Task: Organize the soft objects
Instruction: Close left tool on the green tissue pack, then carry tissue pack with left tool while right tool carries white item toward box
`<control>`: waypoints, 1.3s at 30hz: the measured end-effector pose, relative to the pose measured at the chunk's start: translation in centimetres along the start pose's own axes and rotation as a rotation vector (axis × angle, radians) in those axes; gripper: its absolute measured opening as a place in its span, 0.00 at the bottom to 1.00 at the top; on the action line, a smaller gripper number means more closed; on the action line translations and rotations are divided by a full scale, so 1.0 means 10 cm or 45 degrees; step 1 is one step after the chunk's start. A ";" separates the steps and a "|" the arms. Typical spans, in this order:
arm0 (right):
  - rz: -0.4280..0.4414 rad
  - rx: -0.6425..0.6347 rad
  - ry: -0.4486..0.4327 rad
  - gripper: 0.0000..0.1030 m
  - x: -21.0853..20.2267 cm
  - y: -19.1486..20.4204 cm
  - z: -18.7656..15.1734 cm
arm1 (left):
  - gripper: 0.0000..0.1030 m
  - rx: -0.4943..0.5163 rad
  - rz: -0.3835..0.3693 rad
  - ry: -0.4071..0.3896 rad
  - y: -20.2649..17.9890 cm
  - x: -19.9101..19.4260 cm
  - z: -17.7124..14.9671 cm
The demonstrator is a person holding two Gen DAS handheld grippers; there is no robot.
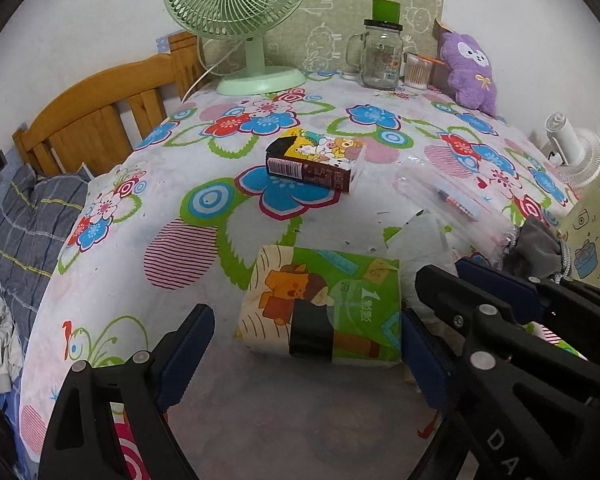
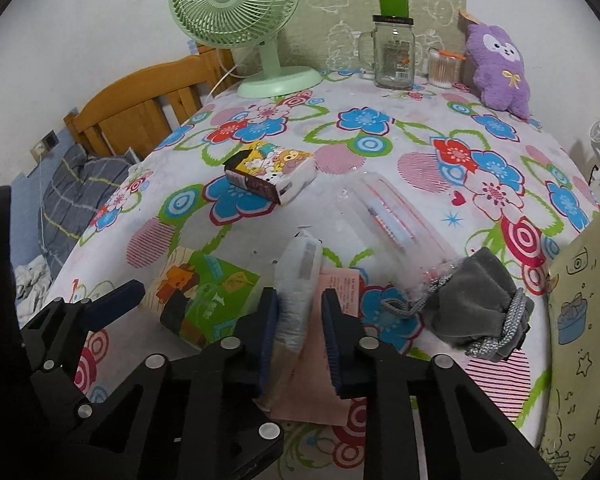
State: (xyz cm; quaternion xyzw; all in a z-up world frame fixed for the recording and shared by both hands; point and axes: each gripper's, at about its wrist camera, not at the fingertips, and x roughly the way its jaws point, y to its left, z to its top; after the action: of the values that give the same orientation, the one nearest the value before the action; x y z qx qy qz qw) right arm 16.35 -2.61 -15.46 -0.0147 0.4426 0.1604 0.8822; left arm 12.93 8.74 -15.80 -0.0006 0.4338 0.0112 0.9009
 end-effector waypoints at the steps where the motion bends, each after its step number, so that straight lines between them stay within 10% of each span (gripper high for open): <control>1: 0.005 -0.002 0.003 0.19 0.01 0.00 0.00 | 0.87 0.000 0.000 0.002 0.00 0.01 0.00; 7: 0.023 0.010 0.008 0.16 0.02 0.00 -0.01 | 0.73 -0.007 -0.038 0.000 0.01 0.01 -0.01; 39: 0.002 0.007 -0.103 0.13 -0.49 0.00 0.02 | 0.70 -0.023 -0.022 -0.107 -0.09 -0.46 0.06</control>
State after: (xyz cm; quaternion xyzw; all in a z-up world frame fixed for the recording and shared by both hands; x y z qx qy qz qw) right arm 13.78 -3.89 -11.42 -0.0056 0.4070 0.1603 0.8992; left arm 10.59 7.78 -11.86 -0.0121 0.3955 0.0073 0.9184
